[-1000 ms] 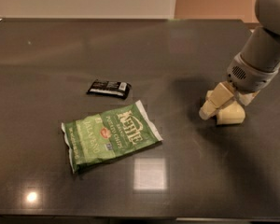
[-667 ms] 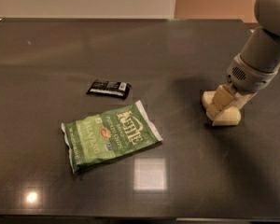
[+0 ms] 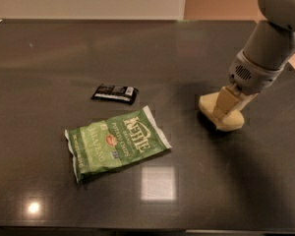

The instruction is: Move sponge near green jalapeno chip bag

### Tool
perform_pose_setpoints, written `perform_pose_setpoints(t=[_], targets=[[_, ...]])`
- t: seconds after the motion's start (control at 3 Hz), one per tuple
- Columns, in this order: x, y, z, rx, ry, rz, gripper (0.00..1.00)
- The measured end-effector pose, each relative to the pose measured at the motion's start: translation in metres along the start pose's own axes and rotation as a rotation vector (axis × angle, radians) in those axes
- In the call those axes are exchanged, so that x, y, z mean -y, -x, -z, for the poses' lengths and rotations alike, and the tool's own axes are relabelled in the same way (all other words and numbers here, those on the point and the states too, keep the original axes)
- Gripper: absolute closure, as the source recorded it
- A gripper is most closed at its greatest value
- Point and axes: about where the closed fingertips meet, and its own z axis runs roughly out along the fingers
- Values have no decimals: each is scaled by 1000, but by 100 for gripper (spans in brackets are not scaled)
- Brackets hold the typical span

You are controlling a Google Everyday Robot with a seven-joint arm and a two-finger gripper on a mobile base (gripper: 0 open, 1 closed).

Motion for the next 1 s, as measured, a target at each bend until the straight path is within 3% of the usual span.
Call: perform_pose_setpoints(t=[0.33,0.67,1.0], targets=[[-38,16,6,3,30,125,100],[-73,33,6,3,63,238,100],[-102,47,3,-6,92,338,84]])
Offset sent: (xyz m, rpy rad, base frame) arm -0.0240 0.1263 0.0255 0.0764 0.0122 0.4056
